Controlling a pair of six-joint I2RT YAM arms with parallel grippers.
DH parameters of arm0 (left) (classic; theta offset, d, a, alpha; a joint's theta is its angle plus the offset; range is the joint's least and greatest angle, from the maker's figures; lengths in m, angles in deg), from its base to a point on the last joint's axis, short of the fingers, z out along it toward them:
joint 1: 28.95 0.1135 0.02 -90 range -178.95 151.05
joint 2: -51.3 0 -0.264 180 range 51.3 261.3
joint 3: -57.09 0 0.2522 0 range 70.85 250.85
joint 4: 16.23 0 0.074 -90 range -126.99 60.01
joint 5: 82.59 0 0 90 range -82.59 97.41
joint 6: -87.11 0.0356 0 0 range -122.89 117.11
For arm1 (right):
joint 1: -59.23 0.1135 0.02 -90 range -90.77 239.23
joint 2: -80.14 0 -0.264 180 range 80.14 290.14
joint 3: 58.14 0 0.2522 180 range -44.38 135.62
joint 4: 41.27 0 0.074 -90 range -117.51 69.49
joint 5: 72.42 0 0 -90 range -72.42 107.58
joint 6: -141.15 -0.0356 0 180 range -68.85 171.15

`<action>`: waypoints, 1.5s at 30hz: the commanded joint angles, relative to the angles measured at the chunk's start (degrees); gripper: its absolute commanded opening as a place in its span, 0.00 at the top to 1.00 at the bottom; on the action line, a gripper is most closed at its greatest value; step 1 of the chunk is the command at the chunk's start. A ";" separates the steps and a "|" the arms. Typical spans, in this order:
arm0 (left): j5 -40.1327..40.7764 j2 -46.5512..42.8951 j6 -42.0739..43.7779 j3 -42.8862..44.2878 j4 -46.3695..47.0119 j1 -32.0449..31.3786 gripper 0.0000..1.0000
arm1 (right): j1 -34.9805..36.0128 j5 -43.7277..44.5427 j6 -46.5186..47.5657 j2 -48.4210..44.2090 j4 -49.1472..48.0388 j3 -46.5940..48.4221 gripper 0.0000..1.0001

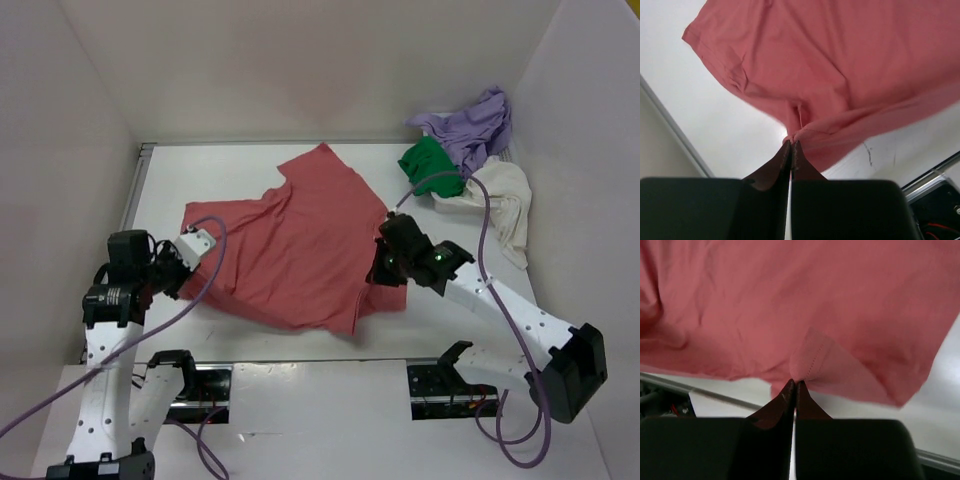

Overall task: Fold and stack the t-shirts
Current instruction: Flatten out the tshirt

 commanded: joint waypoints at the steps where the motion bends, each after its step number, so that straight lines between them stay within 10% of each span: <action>1: 8.20 -1.75 0.22 -3.03 0.76 -0.51 1.00 | 3.27 1.10 -10.47 -5.16 -0.55 -5.82 1.00; 11: 13.75 -0.12 -1.62 -1.02 6.61 -1.73 1.00 | 1.89 2.33 -9.28 -8.11 0.34 -3.40 1.00; 14: 16.46 12.23 -8.97 11.42 19.18 -1.74 1.00 | -10.67 0.31 6.88 7.78 5.68 18.26 1.00; 20: 13.83 25.91 -26.20 47.88 32.64 2.21 1.00 | -13.95 12.94 18.34 32.58 20.60 94.28 1.00; 23: 10.77 24.18 -25.90 51.02 34.06 4.32 1.00 | -8.07 23.31 18.35 34.82 24.06 104.55 1.00; 28: 3.20 10.75 -15.53 28.50 34.33 4.33 1.00 | 1.24 34.39 14.67 24.72 24.69 73.66 1.00; 34: 5.21 3.78 -4.71 14.12 26.60 4.33 1.00 | 1.26 25.80 5.79 3.01 10.27 32.90 1.00; 45: 10.93 2.19 6.45 0.40 9.81 4.33 1.00 | 3.98 9.98 -11.27 -10.44 5.70 -0.36 1.00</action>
